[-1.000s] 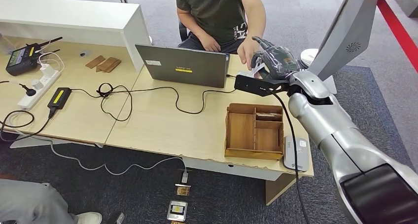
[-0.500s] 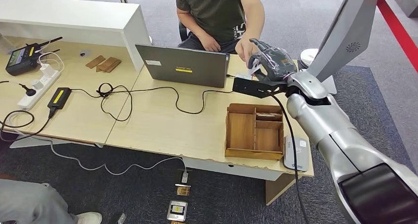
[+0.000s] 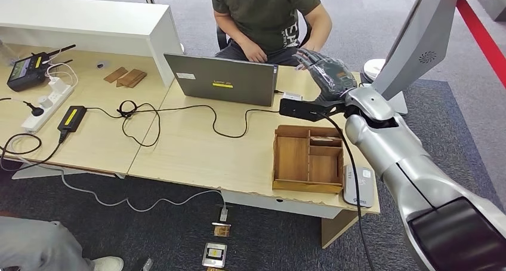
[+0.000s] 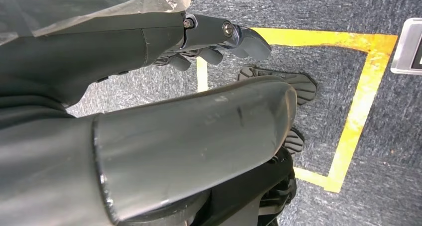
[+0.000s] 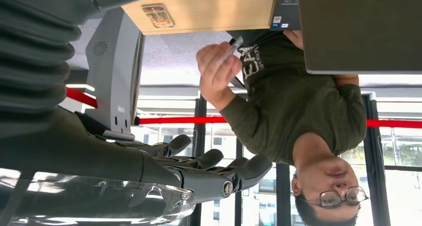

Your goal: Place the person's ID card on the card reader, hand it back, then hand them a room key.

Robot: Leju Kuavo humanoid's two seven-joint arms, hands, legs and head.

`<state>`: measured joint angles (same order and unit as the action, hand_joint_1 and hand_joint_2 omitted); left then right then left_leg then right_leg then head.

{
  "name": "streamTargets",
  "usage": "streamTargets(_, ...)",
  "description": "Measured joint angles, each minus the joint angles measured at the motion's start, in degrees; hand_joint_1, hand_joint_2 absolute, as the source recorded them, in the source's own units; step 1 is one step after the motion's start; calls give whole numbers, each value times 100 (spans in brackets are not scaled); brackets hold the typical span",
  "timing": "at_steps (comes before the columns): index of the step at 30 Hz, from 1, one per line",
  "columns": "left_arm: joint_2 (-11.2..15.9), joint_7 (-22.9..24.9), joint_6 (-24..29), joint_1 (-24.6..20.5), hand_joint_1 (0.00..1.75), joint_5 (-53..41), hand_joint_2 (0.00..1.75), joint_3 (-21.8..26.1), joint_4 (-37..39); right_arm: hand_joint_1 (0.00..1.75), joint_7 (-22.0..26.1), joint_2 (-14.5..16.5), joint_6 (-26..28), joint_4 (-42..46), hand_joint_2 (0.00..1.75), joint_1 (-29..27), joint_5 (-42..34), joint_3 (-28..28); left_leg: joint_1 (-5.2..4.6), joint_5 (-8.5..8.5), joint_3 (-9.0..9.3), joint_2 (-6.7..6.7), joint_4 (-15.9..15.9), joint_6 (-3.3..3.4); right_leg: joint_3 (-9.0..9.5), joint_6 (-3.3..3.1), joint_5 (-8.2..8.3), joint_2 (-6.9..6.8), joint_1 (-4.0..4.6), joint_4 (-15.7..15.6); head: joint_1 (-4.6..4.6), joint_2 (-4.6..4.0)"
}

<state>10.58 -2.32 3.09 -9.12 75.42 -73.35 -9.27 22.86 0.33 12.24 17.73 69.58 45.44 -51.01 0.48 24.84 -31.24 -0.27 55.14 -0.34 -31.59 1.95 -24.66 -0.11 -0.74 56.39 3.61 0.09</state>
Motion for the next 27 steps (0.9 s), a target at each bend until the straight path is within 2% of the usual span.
streamTargets(3, -3, 14, 44, 0, 0, 10, 0, -1, 0, 0, -2, 8, 116, -1, 0, 0, 58, 0, 0, 0, 0, 0, 0, 0, 0, 0, 0, 0, 0, 0, 1, 0)
streamTargets(8, -7, 32, 122, 0, 0, 57, 0, -1, 0, 0, 187, 11, 725, -3, 0, 0, 142, 33, 0, 0, 1, 0, 0, 0, -1, 0, 0, 0, 0, 0, 1, 0)
streamTargets(12, -13, 63, 151, 1, 0, 127, 0, -1, 0, 0, 587, -15, 821, 0, 0, -3, 87, 119, 0, 0, 1, 1, 0, 0, -1, 0, 0, 0, 0, 0, 1, 0)
streamTargets(21, -34, 73, 152, 1, 0, 163, 0, -1, 0, 0, 740, -63, 881, 2, 0, -29, 86, 199, 0, 0, 1, 1, 1, 0, 0, 0, 0, 0, 0, -1, 0, 0)
streamTargets(27, -40, 91, 171, 8, 0, 319, 0, 0, 0, 0, 1214, -216, 1144, 93, 0, -56, -174, 335, 0, 0, 2, 0, 2, 0, -1, 0, 0, 0, 0, -2, 1, 0)
